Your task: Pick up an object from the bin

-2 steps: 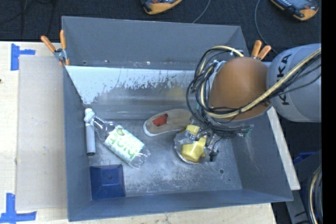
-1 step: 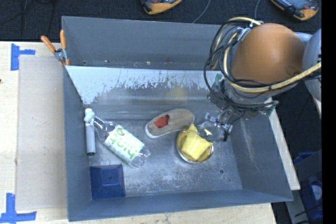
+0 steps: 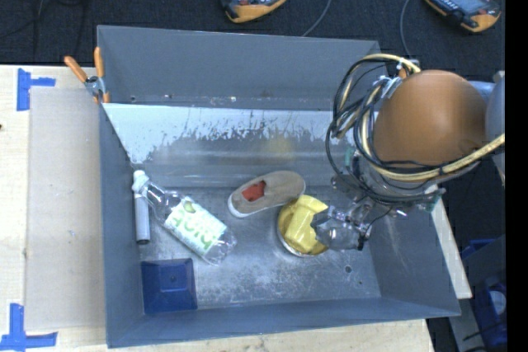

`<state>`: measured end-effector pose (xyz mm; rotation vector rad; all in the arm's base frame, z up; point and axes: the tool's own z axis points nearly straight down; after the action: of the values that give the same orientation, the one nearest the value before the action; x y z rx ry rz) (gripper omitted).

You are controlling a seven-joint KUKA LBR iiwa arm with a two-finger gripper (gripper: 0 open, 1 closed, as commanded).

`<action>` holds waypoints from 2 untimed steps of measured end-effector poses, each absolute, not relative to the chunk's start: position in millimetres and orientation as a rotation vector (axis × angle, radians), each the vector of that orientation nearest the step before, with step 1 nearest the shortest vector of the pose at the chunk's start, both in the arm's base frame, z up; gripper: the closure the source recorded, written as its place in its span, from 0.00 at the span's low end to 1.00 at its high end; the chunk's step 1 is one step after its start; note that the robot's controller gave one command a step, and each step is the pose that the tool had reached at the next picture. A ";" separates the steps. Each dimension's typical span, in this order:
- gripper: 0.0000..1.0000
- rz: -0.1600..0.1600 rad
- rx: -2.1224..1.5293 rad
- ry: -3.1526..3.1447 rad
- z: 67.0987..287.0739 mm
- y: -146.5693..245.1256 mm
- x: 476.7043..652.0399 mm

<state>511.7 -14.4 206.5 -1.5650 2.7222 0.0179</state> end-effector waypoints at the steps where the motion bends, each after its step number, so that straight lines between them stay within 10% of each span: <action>1: 1.00 0.020 -1.829 2.552 209.2 -48.6 507.5; 2: 0.00 0.022 -1.826 2.553 209.2 -47.9 507.5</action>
Offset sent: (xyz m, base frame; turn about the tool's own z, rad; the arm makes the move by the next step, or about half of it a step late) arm -0.0044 -0.0337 0.0038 -0.2042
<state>507.5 -47.9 209.2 -1.8264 2.5527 0.0218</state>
